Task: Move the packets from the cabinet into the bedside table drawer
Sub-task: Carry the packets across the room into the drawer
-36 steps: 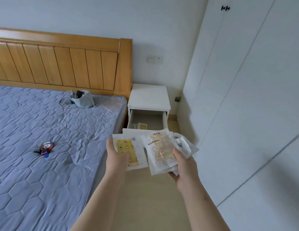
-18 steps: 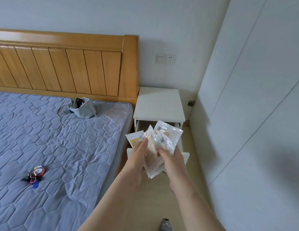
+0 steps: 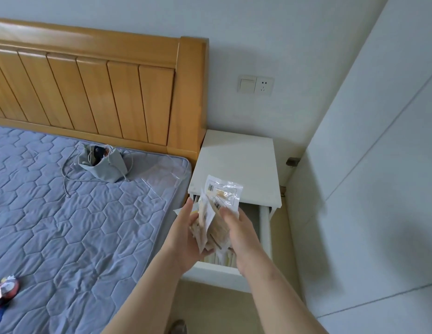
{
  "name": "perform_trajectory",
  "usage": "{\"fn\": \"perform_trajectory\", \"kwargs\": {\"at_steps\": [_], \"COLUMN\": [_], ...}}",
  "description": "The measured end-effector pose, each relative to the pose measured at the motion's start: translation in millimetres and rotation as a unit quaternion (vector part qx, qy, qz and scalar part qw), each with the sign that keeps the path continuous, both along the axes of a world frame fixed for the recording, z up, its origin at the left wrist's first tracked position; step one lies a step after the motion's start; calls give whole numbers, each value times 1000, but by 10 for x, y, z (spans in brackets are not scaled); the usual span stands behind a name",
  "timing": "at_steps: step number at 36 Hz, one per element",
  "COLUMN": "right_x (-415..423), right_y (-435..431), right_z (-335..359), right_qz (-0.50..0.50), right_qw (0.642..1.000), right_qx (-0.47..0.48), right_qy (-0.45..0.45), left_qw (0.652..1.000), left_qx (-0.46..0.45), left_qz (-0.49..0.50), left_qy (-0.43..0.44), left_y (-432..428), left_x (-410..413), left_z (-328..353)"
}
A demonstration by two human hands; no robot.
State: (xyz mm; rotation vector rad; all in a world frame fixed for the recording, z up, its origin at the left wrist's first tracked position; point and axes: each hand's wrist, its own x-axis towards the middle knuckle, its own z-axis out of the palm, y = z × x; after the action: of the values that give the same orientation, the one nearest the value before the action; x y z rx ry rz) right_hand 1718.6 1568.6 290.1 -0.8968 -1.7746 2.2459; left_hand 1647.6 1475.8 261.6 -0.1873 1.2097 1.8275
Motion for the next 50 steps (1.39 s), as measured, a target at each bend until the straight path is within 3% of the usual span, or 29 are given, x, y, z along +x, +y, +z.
{"fn": "perform_trajectory", "kwargs": {"at_steps": [10,19,25,29,31,37,42,50], "right_x": [-1120,-1275,-1240,-1230,-1242,-1235,-1147,-1158], "right_y": [371,868,1216,1408,1469,1616,1762,1916], "right_z": [-130,-458,-750,-969,-1101,-1498,-1830,-2335], "right_qz": [-27,-142,-133,-148,-149,-132,-95,-232], "right_qw": [997,984,983,981,981,982,985,969], "right_qx": [70,37,50,41,22,-43,-86,-44], "right_qy": [-28,-97,-114,-114,-126,-127,-119,-76], "left_qw": [997,990,992,986,980,974,963,934], "left_qx": [1,-23,-64,-108,-156,-218,-262,-354], "left_qz": [-45,-33,-31,-126,-123,-55,-57,-23], "left_qy": [-66,-132,-108,-15,9,-1,17,-33], "left_y": [299,653,1006,1206,1278,1373,1475,1641], "left_x": [-1165,-1494,-1419,-1317,-1280,-1248,-1246,-1342], "left_z": [-127,-446,-603,-731,-819,-1202,-1576,-2217]}}
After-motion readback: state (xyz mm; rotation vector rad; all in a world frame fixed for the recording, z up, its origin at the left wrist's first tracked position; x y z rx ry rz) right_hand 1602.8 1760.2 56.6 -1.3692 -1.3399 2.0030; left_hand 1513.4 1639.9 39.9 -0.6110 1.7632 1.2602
